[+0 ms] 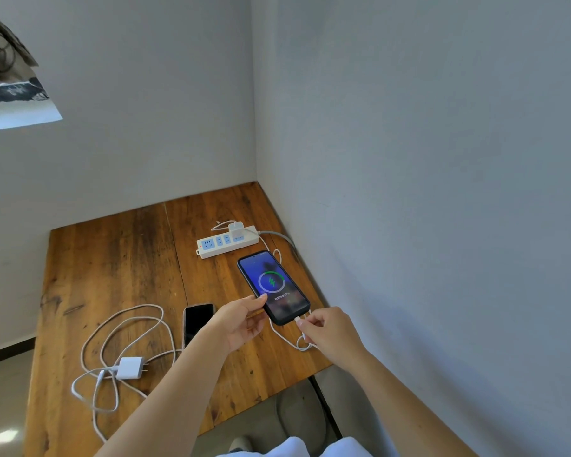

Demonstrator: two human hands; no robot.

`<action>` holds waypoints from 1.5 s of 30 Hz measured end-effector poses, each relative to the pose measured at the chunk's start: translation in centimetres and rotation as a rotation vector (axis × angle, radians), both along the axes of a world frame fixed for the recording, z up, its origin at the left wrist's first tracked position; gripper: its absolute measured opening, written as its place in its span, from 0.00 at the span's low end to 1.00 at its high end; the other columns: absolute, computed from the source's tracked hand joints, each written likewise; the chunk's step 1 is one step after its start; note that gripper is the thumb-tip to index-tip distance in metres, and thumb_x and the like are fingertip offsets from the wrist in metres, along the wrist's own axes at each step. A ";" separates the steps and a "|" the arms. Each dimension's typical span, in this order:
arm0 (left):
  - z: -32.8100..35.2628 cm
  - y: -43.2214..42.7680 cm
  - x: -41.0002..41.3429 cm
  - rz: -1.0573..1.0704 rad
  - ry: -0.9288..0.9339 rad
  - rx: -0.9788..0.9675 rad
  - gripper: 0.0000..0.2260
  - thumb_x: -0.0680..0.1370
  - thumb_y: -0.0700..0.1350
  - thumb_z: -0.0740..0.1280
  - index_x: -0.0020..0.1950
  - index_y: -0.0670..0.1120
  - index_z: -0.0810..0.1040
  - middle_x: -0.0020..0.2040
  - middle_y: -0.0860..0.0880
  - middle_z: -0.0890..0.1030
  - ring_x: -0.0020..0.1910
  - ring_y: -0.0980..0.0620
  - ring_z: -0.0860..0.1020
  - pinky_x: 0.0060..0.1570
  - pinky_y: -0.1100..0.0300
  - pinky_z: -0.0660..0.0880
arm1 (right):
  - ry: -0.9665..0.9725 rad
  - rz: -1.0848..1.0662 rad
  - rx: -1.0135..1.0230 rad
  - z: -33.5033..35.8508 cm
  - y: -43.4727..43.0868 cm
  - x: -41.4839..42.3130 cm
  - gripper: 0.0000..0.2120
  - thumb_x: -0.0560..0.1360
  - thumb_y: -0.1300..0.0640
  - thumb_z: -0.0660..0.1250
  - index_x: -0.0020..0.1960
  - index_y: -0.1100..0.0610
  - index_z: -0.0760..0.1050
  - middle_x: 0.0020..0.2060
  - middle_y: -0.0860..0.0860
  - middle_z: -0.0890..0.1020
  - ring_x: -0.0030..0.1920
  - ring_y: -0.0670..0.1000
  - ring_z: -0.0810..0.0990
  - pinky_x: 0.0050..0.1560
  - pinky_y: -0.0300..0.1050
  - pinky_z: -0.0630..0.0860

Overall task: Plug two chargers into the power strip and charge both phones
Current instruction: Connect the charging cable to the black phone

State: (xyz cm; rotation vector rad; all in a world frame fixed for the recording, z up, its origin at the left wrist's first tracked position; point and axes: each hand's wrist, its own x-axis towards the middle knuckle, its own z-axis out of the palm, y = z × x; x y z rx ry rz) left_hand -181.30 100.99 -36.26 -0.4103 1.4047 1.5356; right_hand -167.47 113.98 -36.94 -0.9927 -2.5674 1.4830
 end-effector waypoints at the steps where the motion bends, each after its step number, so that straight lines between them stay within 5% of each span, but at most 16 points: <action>1: 0.0 0.1 0.0 0.001 0.000 -0.002 0.10 0.75 0.43 0.69 0.55 0.45 0.76 0.53 0.42 0.81 0.48 0.49 0.79 0.37 0.61 0.74 | -0.005 0.007 0.002 0.0 0.1 -0.1 0.12 0.74 0.47 0.67 0.32 0.45 0.77 0.30 0.44 0.82 0.35 0.45 0.82 0.36 0.34 0.77; 22: -3.3 1.4 -1.5 -0.048 -0.050 -0.060 0.10 0.76 0.43 0.70 0.56 0.44 0.78 0.50 0.44 0.84 0.45 0.52 0.80 0.36 0.62 0.74 | -0.148 0.029 -0.064 -2.5 1.9 -1.5 0.10 0.75 0.48 0.66 0.40 0.53 0.80 0.33 0.46 0.82 0.38 0.47 0.81 0.40 0.46 0.80; 26: -5.6 2.4 -1.6 -0.025 -0.091 -0.113 0.11 0.75 0.43 0.70 0.56 0.44 0.78 0.49 0.44 0.84 0.44 0.52 0.80 0.34 0.62 0.74 | -0.234 0.041 -0.027 -4.0 2.4 -1.9 0.12 0.77 0.49 0.63 0.42 0.55 0.80 0.30 0.46 0.79 0.29 0.44 0.76 0.31 0.43 0.74; 31: -9.1 4.1 -2.1 0.025 -0.125 -0.160 0.11 0.76 0.43 0.69 0.58 0.44 0.78 0.51 0.44 0.83 0.43 0.53 0.79 0.34 0.62 0.74 | -0.341 0.116 0.020 -6.2 3.5 -2.7 0.11 0.79 0.49 0.59 0.54 0.52 0.78 0.45 0.47 0.83 0.43 0.45 0.80 0.46 0.45 0.79; 37: -13.8 5.2 -3.5 0.058 -0.123 -0.214 0.13 0.77 0.43 0.68 0.61 0.44 0.76 0.51 0.44 0.82 0.45 0.52 0.78 0.35 0.61 0.75 | -0.467 0.159 0.084 -10.4 4.0 -3.4 0.09 0.80 0.50 0.58 0.52 0.50 0.76 0.46 0.47 0.83 0.48 0.49 0.80 0.66 0.61 0.68; 45: -16.8 4.3 -8.7 0.028 0.015 -0.257 0.19 0.78 0.43 0.66 0.69 0.46 0.71 0.56 0.44 0.81 0.52 0.50 0.78 0.40 0.58 0.76 | -0.399 0.229 0.108 -14.5 3.1 -6.7 0.12 0.80 0.49 0.58 0.60 0.50 0.75 0.48 0.47 0.83 0.50 0.49 0.81 0.66 0.59 0.68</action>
